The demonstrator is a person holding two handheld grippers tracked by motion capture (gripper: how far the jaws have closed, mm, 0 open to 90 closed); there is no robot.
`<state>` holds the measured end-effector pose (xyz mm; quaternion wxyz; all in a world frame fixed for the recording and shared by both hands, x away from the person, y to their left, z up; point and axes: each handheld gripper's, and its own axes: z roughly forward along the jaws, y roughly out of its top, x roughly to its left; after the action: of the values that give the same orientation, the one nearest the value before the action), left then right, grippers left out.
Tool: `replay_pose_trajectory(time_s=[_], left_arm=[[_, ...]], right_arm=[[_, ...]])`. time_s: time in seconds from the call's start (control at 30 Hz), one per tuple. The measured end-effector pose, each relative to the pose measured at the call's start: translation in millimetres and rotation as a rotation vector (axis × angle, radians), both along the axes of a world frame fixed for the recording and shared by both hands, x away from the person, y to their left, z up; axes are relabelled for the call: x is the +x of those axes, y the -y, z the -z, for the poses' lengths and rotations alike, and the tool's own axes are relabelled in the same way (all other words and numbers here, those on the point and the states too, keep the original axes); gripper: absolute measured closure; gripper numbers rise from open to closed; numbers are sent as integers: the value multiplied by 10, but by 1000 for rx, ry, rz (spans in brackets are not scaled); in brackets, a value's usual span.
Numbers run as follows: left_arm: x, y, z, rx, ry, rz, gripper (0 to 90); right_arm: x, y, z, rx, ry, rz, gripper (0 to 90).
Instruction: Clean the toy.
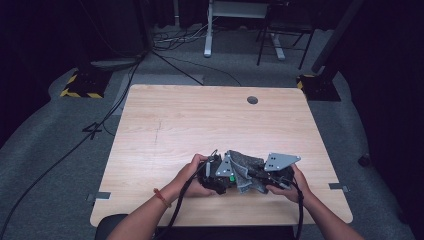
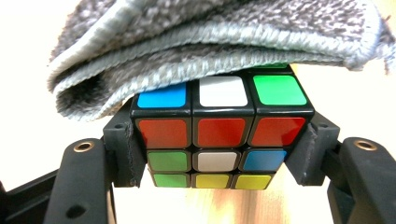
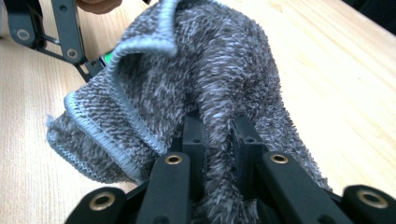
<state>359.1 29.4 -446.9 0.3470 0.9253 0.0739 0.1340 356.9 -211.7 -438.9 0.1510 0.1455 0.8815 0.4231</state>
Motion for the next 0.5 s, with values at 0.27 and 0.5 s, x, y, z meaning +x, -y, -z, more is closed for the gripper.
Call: replay_pose_trajectory(time_s=[0.27, 0.5], left_arm=[[2, 52, 17, 15, 2, -6, 339], [-1, 24, 7, 8, 9, -21, 340]], right_arm=[[-171, -222, -121, 3, 84, -60, 793], [-163, -280, -130, -13, 103, -52, 793]])
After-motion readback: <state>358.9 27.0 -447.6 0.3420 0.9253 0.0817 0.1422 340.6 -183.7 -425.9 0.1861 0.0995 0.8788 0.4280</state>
